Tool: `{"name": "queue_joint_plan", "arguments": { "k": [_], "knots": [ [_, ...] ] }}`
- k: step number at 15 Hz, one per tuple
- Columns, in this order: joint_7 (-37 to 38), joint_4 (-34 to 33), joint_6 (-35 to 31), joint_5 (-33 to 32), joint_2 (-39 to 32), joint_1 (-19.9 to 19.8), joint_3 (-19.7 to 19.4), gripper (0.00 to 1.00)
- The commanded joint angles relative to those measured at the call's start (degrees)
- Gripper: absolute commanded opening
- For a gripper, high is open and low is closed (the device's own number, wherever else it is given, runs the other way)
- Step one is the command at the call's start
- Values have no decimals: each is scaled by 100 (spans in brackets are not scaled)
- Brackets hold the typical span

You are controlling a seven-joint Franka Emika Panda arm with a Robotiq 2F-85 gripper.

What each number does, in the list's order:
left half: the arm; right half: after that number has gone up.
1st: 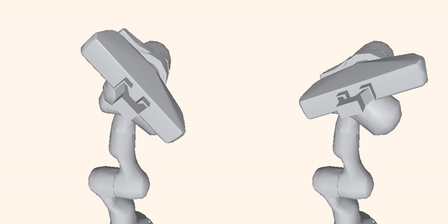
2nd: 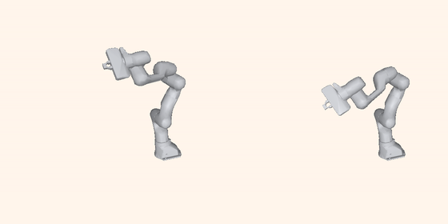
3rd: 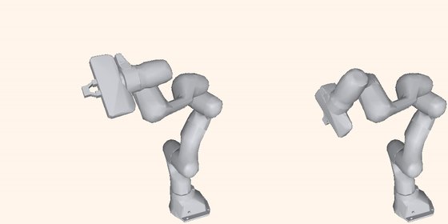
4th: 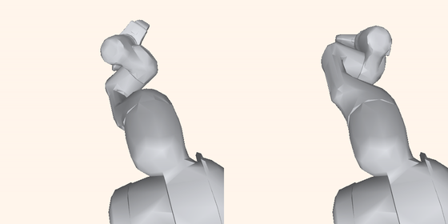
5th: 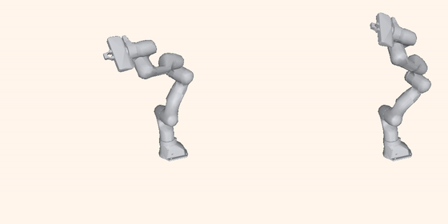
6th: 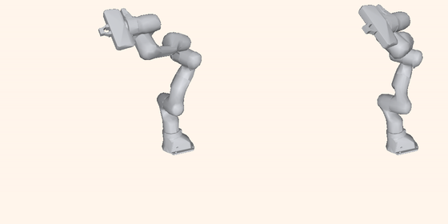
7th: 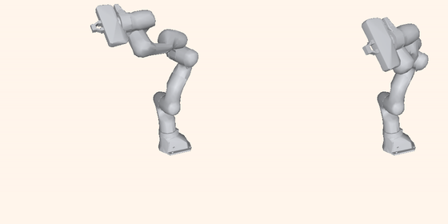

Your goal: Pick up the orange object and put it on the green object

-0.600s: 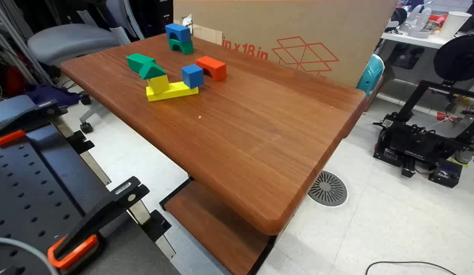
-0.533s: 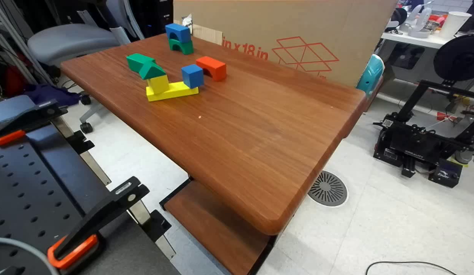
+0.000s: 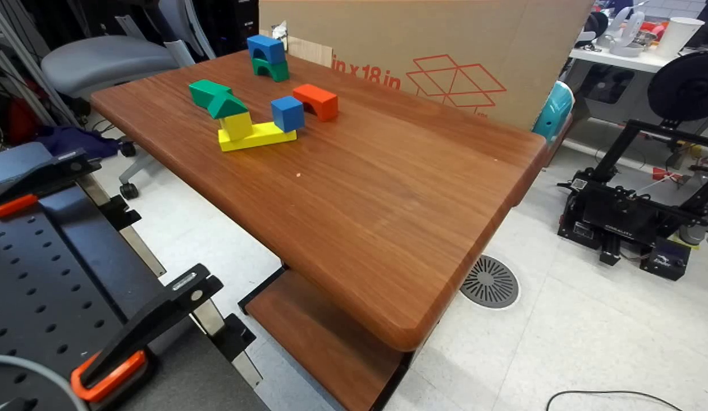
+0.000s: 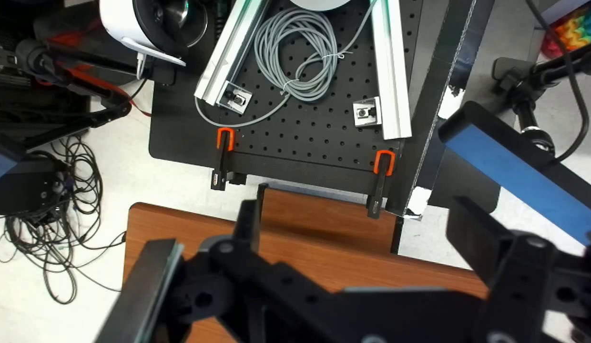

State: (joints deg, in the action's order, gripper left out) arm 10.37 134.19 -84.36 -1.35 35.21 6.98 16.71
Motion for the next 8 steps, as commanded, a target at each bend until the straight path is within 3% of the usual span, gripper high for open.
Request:
{"name": "queue_joint_plan", "arguments": {
  "k": [1,5,8],
  "knots": [
    [58,-11,11,-42,-26,120,-90,100],
    [90,-39,-55,-12,-130,100,-87,100],
    [19,-86,-502,-80,-398,31,-176,100]
  ]
}}
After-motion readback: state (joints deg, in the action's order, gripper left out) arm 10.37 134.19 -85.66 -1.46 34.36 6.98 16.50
